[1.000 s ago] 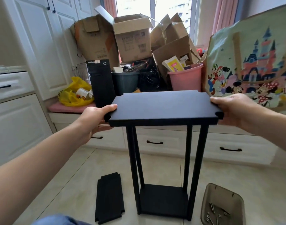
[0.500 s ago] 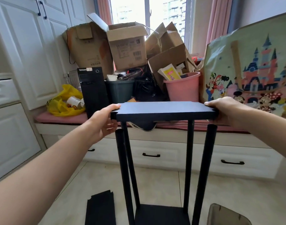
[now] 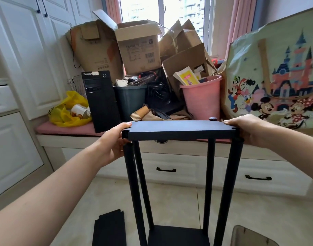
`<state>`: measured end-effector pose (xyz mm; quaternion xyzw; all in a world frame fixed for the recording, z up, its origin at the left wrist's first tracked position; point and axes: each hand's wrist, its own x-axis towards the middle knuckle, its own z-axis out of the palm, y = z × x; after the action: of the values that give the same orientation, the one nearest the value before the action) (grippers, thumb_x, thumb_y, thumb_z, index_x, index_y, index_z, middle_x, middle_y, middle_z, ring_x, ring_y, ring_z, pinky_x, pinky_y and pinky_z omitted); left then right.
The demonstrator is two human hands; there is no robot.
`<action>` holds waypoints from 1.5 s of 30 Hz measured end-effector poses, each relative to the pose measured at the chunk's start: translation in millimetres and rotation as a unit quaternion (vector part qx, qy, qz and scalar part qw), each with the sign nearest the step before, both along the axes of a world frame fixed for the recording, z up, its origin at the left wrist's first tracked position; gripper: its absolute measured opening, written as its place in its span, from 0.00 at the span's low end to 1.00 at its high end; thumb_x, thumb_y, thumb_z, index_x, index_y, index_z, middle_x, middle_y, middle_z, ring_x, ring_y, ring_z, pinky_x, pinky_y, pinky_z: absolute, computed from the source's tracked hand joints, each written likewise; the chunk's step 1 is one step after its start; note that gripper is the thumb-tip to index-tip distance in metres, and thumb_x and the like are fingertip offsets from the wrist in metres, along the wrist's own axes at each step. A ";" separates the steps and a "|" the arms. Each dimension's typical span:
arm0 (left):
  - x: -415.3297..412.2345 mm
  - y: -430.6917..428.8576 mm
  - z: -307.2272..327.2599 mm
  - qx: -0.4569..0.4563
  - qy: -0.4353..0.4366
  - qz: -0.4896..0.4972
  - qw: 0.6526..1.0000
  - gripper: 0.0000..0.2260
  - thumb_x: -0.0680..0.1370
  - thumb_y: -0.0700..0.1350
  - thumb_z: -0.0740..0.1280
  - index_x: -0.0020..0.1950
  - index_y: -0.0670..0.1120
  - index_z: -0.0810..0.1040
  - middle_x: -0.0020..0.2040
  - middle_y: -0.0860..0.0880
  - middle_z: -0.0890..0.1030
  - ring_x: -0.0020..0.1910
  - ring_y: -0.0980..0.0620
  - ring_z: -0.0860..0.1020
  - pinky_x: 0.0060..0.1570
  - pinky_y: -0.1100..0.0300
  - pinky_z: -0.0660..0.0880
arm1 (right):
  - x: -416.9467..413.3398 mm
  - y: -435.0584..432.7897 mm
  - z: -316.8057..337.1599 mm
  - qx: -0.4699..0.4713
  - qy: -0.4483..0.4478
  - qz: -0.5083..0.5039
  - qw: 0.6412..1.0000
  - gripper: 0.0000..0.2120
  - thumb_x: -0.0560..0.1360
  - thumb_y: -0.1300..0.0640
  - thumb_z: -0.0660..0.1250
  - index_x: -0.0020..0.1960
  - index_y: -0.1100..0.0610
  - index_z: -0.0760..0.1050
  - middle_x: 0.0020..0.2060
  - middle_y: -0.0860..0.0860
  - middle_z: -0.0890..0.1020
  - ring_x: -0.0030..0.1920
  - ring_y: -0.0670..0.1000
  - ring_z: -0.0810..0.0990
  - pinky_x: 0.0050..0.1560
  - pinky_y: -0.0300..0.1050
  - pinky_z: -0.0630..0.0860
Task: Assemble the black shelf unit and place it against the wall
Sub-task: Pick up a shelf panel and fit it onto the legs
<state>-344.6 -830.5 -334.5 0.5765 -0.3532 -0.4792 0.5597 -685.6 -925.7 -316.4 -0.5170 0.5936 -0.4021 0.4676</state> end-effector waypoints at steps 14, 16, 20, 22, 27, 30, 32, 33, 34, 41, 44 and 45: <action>-4.6 -3.2 -15.2 -0.002 0.038 0.031 0.999 0.15 0.79 0.55 0.68 0.58 0.45 0.78 0.34 0.47 0.79 0.29 0.51 0.78 0.29 0.60 0.77 | 0.7 8.0 1.5 0.003 -0.013 0.031 0.999 0.06 0.79 0.56 0.68 0.50 0.58 0.75 0.36 0.54 0.78 0.34 0.50 0.76 0.34 0.44 0.73; -6.1 -3.5 -16.6 -0.008 0.044 0.035 0.998 0.15 0.79 0.55 0.69 0.57 0.45 0.78 0.30 0.49 0.79 0.26 0.53 0.78 0.28 0.60 0.76 | 0.3 7.3 1.9 0.008 -0.015 0.034 0.999 0.07 0.79 0.55 0.68 0.53 0.58 0.75 0.37 0.54 0.79 0.33 0.51 0.76 0.33 0.44 0.74; -7.8 -4.5 -21.4 -0.019 0.057 0.046 0.997 0.16 0.78 0.55 0.70 0.57 0.45 0.78 0.30 0.50 0.79 0.25 0.54 0.76 0.29 0.60 0.74 | 2.0 4.9 -0.5 0.005 0.006 0.023 1.000 0.09 0.80 0.54 0.66 0.56 0.59 0.73 0.39 0.54 0.77 0.34 0.50 0.75 0.27 0.39 0.76; -8.0 -4.5 -21.5 -0.020 0.062 0.046 0.997 0.16 0.77 0.56 0.70 0.57 0.45 0.77 0.30 0.50 0.79 0.25 0.55 0.76 0.31 0.60 0.73 | 2.3 4.2 -3.3 0.006 0.012 0.025 1.000 0.08 0.81 0.54 0.65 0.54 0.59 0.74 0.41 0.54 0.78 0.35 0.49 0.76 0.26 0.37 0.74; -8.1 -3.2 -17.7 -0.018 0.061 0.032 0.997 0.14 0.78 0.54 0.71 0.55 0.45 0.78 0.28 0.51 0.78 0.24 0.56 0.75 0.25 0.63 0.73 | -1.1 5.0 -7.8 0.017 -0.016 0.027 0.999 0.07 0.81 0.55 0.65 0.50 0.58 0.75 0.39 0.52 0.79 0.34 0.49 0.76 0.25 0.36 0.75; -9.1 -2.1 -15.3 -0.016 0.061 0.032 0.997 0.13 0.78 0.53 0.71 0.52 0.45 0.78 0.29 0.51 0.78 0.25 0.56 0.75 0.25 0.63 0.73 | -1.8 4.8 -8.5 0.016 -0.019 0.031 0.999 0.07 0.81 0.55 0.65 0.50 0.58 0.75 0.40 0.52 0.79 0.34 0.48 0.77 0.26 0.36 0.75; -9.1 -1.8 -14.6 -0.012 0.044 0.036 0.998 0.12 0.78 0.53 0.71 0.51 0.44 0.78 0.28 0.51 0.78 0.24 0.56 0.76 0.25 0.64 0.73 | -1.6 4.5 -8.8 0.017 -0.020 0.031 0.999 0.07 0.81 0.55 0.65 0.51 0.59 0.75 0.40 0.52 0.80 0.33 0.48 0.78 0.26 0.36 0.75; -8.8 -1.3 -15.2 -0.009 0.033 0.034 0.999 0.12 0.78 0.52 0.71 0.50 0.44 0.78 0.27 0.51 0.78 0.24 0.56 0.76 0.24 0.64 0.73 | -1.4 4.4 -9.1 0.016 -0.021 0.032 0.999 0.07 0.81 0.55 0.65 0.51 0.59 0.76 0.40 0.52 0.80 0.30 0.47 0.79 0.26 0.36 0.76; -8.3 -0.9 -16.4 -0.006 0.026 0.029 0.999 0.12 0.79 0.52 0.71 0.49 0.43 0.78 0.27 0.51 0.78 0.23 0.56 0.76 0.24 0.65 0.73 | -0.9 4.4 -9.3 0.015 -0.023 0.033 0.999 0.07 0.81 0.55 0.65 0.50 0.59 0.76 0.40 0.52 0.80 0.27 0.46 0.79 0.25 0.36 0.76; -4.0 -0.9 -19.0 -0.001 0.035 0.024 0.999 0.13 0.78 0.52 0.71 0.53 0.42 0.80 0.34 0.48 0.82 0.29 0.54 0.80 0.29 0.62 0.77 | 1.9 6.4 -11.0 0.007 -0.022 0.026 0.999 0.09 0.81 0.54 0.65 0.47 0.59 0.76 0.36 0.52 0.81 0.26 0.45 0.80 0.25 0.37 0.77; -2.4 -1.1 -20.5 0.001 0.015 0.025 1.000 0.14 0.78 0.52 0.71 0.55 0.42 0.79 0.39 0.46 0.81 0.35 0.51 0.80 0.32 0.60 0.78 | 3.6 5.8 -12.4 0.006 -0.017 0.025 1.000 0.08 0.81 0.56 0.65 0.47 0.60 0.76 0.37 0.53 0.80 0.33 0.48 0.78 0.24 0.36 0.77; -1.6 -0.9 -21.6 0.002 0.014 0.025 1.000 0.14 0.78 0.52 0.71 0.55 0.42 0.79 0.41 0.45 0.81 0.37 0.51 0.79 0.34 0.60 0.78 | 3.6 5.5 -13.0 0.008 -0.016 0.025 1.000 0.08 0.81 0.56 0.66 0.47 0.60 0.76 0.37 0.53 0.80 0.34 0.49 0.78 0.24 0.36 0.77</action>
<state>-346.2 -831.4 -356.1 0.5798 -0.3297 -0.4734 0.5754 -682.0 -920.2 -329.5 -0.5217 0.5758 -0.3938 0.4911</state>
